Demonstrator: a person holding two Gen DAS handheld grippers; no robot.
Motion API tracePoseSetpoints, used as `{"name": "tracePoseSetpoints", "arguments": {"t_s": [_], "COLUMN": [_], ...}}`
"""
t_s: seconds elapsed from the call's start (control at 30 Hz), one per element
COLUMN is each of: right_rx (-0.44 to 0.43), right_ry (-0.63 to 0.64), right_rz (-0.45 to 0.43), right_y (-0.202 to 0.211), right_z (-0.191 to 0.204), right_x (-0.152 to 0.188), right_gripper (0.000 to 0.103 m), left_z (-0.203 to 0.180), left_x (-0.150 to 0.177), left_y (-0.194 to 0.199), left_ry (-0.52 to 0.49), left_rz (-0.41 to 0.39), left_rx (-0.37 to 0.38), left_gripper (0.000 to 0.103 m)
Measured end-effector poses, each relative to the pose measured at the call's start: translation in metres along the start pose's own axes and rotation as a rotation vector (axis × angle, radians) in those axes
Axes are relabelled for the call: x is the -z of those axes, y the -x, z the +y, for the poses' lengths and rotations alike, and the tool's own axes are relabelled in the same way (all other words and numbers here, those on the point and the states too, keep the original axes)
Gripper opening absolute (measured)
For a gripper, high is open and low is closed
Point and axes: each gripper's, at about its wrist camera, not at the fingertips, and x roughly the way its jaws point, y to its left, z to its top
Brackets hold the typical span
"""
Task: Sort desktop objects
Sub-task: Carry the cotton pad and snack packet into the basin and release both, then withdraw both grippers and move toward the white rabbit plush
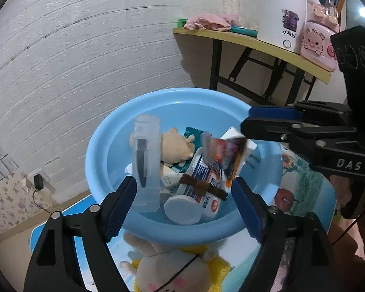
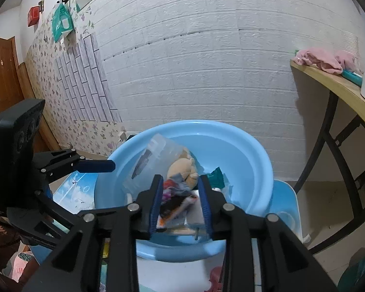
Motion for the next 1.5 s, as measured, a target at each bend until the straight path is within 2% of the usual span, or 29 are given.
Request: {"name": "tracePoseSetpoints", "arguments": {"t_s": [0.1, 0.13, 0.27, 0.33, 0.4, 0.47, 0.57, 0.73, 0.83, 0.97, 1.1, 1.27, 1.5], "right_rx": [0.008, 0.013, 0.055, 0.086, 0.147, 0.194, 0.216, 0.389, 0.415, 0.516, 0.469, 0.427, 0.497], "right_ry": [-0.018, -0.025, -0.064, -0.083, -0.106, -0.143, -0.158, -0.168, -0.168, -0.148, -0.152, -0.151, -0.086], "right_rz": [0.0, 0.0, 0.012, 0.011, 0.009, 0.013, 0.014, 0.05, 0.048, 0.042, 0.035, 0.037, 0.048], "right_y": [0.004, 0.006, 0.011, 0.015, 0.019, 0.023, 0.028, 0.031, 0.034, 0.04, 0.047, 0.055, 0.056], "right_z": [0.0, 0.0, 0.002, 0.004, 0.006, 0.009, 0.016, 0.032, 0.037, 0.044, 0.049, 0.066, 0.081], "right_x": [0.002, 0.002, 0.005, 0.007, 0.009, 0.012, 0.013, 0.016, 0.018, 0.024, 0.028, 0.029, 0.033], "right_gripper": [0.045, 0.047, 0.052, 0.055, 0.065, 0.071, 0.071, 0.072, 0.072, 0.072, 0.072, 0.072, 0.072], "left_z": [0.001, 0.001, -0.001, -0.003, -0.004, -0.004, -0.007, -0.014, -0.014, -0.011, -0.012, -0.02, -0.019], "left_x": [0.003, 0.004, 0.009, 0.011, 0.013, 0.016, 0.019, 0.028, 0.036, 0.044, 0.048, 0.051, 0.055], "left_y": [0.005, 0.007, 0.017, 0.023, 0.028, 0.033, 0.038, 0.05, 0.056, 0.058, 0.058, 0.059, 0.065], "left_ry": [0.015, 0.021, 0.047, 0.061, 0.08, 0.104, 0.113, 0.096, 0.101, 0.125, 0.14, 0.105, 0.107], "left_rz": [-0.002, -0.003, -0.008, -0.016, -0.024, -0.031, -0.026, -0.036, -0.031, -0.013, 0.006, 0.012, 0.005], "left_rx": [-0.005, -0.007, -0.02, -0.046, -0.082, -0.112, -0.134, -0.154, -0.157, -0.164, -0.184, -0.237, -0.239], "left_gripper": [0.083, 0.086, 0.088, 0.092, 0.095, 0.096, 0.096, 0.1, 0.101, 0.101, 0.103, 0.103, 0.103]}}
